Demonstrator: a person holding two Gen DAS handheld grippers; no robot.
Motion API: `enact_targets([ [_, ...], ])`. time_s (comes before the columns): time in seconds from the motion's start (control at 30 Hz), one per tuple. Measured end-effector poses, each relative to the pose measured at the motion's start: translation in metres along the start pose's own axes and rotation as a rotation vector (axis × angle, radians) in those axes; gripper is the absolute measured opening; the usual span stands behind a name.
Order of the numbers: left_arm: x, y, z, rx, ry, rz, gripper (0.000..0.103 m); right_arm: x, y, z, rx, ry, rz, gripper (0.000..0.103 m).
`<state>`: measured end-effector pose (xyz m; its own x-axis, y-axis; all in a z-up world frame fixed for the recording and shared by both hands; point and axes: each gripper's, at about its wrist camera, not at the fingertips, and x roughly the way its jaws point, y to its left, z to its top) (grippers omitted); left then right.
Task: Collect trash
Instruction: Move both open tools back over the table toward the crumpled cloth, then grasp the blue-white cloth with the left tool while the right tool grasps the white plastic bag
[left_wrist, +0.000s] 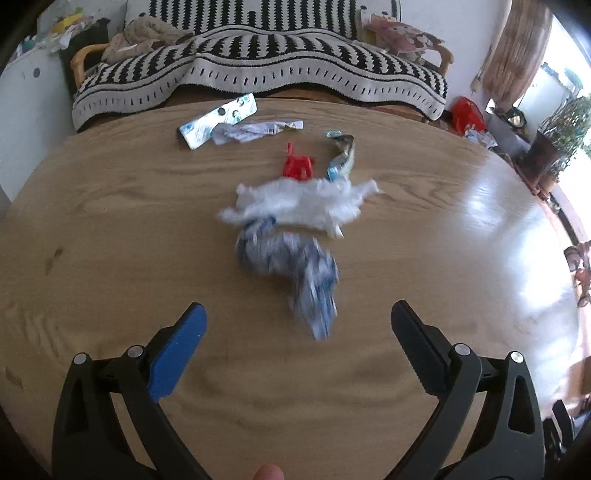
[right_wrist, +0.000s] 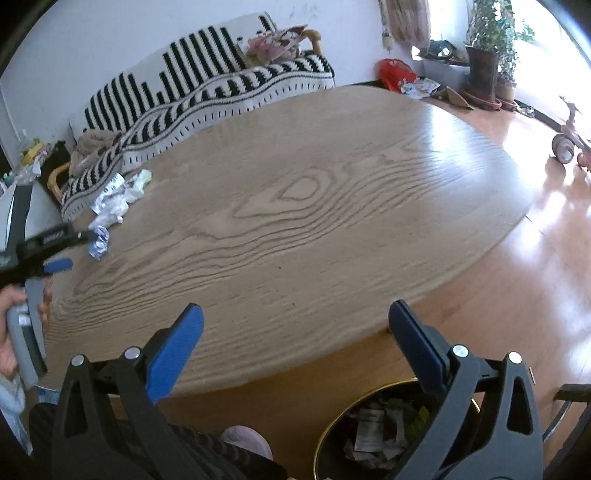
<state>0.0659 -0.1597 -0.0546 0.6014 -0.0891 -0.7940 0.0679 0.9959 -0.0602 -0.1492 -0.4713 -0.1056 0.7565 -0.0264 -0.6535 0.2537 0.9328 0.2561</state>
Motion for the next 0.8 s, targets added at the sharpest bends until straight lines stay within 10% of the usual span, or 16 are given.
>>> enact_targets([
  [0.37, 0.031, 0.061, 0.013, 0.007, 0.033, 0.104, 0.097, 0.059, 0.053, 0.064, -0.128, -0.024, 0.029, 0.097],
  [0.8, 0.037, 0.093, 0.025, 0.121, 0.048, 0.049, 0.097, 0.146, 0.217, 0.127, -0.286, 0.029, 0.305, 0.097],
])
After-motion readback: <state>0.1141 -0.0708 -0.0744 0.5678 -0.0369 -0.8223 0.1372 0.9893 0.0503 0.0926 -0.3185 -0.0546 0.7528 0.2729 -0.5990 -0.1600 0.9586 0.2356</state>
